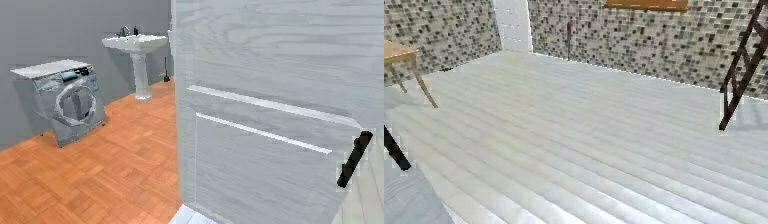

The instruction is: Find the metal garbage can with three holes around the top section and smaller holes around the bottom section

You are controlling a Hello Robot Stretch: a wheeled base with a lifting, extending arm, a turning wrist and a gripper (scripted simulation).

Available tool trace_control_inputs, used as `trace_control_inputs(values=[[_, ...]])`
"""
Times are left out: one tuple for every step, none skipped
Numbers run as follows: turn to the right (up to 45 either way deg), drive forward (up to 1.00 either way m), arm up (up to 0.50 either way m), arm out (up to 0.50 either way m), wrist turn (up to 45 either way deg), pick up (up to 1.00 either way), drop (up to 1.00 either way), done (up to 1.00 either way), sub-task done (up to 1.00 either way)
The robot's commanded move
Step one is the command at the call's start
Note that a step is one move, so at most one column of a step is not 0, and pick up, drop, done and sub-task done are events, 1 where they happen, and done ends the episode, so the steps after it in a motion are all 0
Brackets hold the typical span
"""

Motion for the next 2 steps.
trace_control_inputs(values=[[9.0,0.00,0.00,0.00,0.0,0.00,0.00,0.00,0.00],[0.0,0.45,0.00,0.00,0.0,0.00,0.00,0.00,0.00]])
